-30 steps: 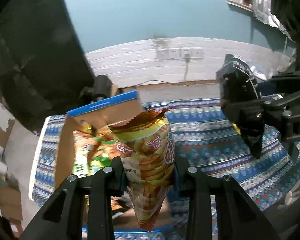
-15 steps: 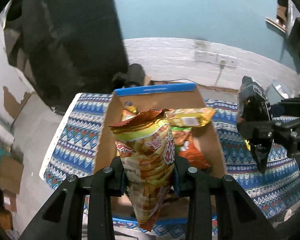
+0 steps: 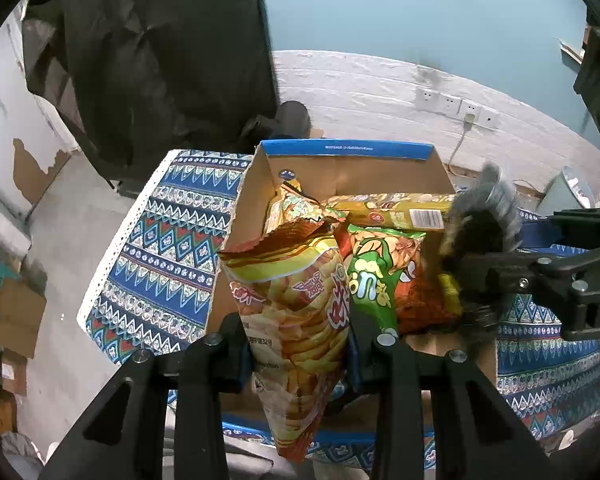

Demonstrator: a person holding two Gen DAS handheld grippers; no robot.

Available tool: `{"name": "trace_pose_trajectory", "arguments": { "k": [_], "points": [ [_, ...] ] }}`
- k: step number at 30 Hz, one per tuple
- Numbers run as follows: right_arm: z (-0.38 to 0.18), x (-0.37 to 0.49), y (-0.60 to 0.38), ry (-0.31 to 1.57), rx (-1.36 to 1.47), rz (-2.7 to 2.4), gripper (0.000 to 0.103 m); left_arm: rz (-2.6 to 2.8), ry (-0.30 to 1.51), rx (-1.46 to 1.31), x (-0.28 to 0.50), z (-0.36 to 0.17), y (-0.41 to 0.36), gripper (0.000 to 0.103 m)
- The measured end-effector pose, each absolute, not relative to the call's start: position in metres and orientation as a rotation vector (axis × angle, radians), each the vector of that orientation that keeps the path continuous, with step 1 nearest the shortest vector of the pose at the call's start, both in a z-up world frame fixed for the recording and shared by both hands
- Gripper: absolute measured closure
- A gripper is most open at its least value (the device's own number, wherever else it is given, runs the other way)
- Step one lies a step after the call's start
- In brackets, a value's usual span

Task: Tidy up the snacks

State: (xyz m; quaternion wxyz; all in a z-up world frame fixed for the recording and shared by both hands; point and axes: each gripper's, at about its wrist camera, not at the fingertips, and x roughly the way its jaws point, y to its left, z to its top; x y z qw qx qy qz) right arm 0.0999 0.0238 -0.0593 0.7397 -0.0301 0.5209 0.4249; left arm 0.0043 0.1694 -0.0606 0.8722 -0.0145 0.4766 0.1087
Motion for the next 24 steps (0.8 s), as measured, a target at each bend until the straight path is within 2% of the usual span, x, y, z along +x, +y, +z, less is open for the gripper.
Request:
{"name": "trace_pose_trajectory", "arguments": {
  "k": [5,7,9,10,13,18,24],
  "points": [
    [-0.056,0.1,0.02,1.134,-0.064,0.913,0.037,0.223,1.005,-0.024,0.004,-0.059,0.167,0.056],
    [-0.053,0.099,0.015,1.126,-0.064,0.904,0.036,0.228,0.993,-0.013,0.003,-0.056,0.165,0.046],
    [-0.05,0.099,0.011,1.122,-0.058,0.894,0.031,0.235,0.97,0.001,0.0,-0.052,0.163,0.032],
    [-0.049,0.098,0.009,1.12,-0.053,0.889,0.029,0.238,0.962,0.004,-0.002,-0.05,0.162,0.029],
    [-0.044,0.097,0.003,1.105,-0.048,0.869,0.029,0.23,0.946,0.0,-0.005,-0.045,0.16,0.028],
    [-0.033,0.09,-0.005,1.053,-0.07,0.83,0.026,0.225,0.924,-0.012,-0.012,-0.037,0.157,0.016],
    [-0.023,0.075,-0.016,0.974,-0.105,0.797,0.026,0.232,0.867,-0.007,-0.023,-0.025,0.152,0.012]
  ]
}}
